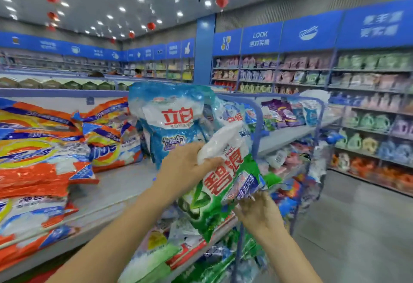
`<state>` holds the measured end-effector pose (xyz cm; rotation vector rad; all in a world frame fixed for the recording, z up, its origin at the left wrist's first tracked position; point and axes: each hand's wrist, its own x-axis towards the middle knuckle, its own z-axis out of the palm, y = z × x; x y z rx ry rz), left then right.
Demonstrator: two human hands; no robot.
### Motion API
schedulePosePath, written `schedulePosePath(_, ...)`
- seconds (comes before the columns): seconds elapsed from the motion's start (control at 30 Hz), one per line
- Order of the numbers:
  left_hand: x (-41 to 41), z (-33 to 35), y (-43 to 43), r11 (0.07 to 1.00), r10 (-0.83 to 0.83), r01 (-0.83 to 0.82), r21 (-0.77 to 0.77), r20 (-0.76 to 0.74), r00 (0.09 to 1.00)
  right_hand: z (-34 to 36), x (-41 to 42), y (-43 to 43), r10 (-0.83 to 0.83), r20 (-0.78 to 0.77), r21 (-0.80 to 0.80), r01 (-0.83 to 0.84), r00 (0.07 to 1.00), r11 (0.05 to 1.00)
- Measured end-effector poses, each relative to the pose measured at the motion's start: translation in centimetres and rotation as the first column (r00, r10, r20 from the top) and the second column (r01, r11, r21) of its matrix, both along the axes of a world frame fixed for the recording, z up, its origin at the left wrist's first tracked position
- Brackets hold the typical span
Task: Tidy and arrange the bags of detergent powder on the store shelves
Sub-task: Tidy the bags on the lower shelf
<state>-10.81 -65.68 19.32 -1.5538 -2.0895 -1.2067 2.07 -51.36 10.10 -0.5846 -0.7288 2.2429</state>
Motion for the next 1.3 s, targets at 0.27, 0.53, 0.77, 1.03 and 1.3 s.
schedulePosePath(0.27, 6.2, 1.4, 13.8, 0.982, -0.014, -0.051, -0.183, -0.338, 0.941, -1.2, 10.5, 12.2, 0.039, 0.087, 0.294, -0.063, 0.995, 0.954)
schedulePosePath(0.53, 11.0, 1.5, 26.4, 0.949, -0.160, 0.033, -0.312, -0.390, 0.907, -4.4, 17.2, 22.7, -0.068, 0.175, 0.488, -0.027, 0.982, 0.872)
schedulePosePath(0.77, 12.7, -0.1, 36.4, 0.890, -0.201, -0.101, -0.444, -0.582, 0.788, -4.3, 19.8, 31.7, -0.439, 0.306, 0.803, 0.019, 0.845, 0.596)
schedulePosePath(1.03, 10.0, -0.6, 48.0, 0.865, -0.242, -0.141, -0.481, -0.648, 0.723, 1.4, 13.9, 43.1, -0.305, 0.198, 0.823, 0.011, 0.932, 0.568)
schedulePosePath(1.3, 5.3, 1.2, 59.6, 0.920, -0.234, -0.035, -0.391, -0.617, 0.751, 5.8, 8.5, 55.3, -0.388, 0.152, 0.806, 0.113, 0.909, 0.581)
